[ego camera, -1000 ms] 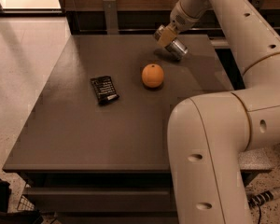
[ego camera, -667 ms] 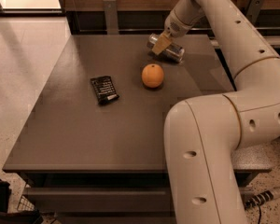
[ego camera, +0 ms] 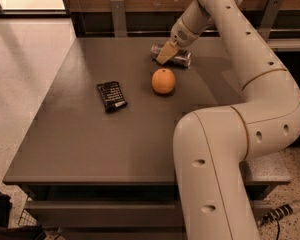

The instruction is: Knock redbull can over

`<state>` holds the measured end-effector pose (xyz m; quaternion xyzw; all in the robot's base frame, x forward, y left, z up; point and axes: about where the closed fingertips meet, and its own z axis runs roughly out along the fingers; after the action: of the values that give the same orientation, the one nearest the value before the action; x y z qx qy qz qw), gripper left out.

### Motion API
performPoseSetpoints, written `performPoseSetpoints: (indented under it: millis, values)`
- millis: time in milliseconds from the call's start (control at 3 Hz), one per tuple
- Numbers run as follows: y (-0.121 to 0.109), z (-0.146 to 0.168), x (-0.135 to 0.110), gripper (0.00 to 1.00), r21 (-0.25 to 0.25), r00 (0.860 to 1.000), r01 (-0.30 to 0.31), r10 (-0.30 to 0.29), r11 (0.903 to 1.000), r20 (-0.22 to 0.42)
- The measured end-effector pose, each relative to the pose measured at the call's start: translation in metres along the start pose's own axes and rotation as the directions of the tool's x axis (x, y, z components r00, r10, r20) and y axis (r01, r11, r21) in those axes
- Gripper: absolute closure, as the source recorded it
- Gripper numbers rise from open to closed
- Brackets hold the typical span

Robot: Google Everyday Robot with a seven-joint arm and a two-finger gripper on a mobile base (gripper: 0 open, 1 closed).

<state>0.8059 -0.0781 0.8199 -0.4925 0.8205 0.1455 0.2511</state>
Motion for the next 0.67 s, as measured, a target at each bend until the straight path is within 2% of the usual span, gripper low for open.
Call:
performPoseSetpoints:
  millis: [667]
  values:
    - [0.0005, 0.0025, -0.0002, 0.33, -0.002, 1.0, 0.0, 0.0, 1.0, 0.0]
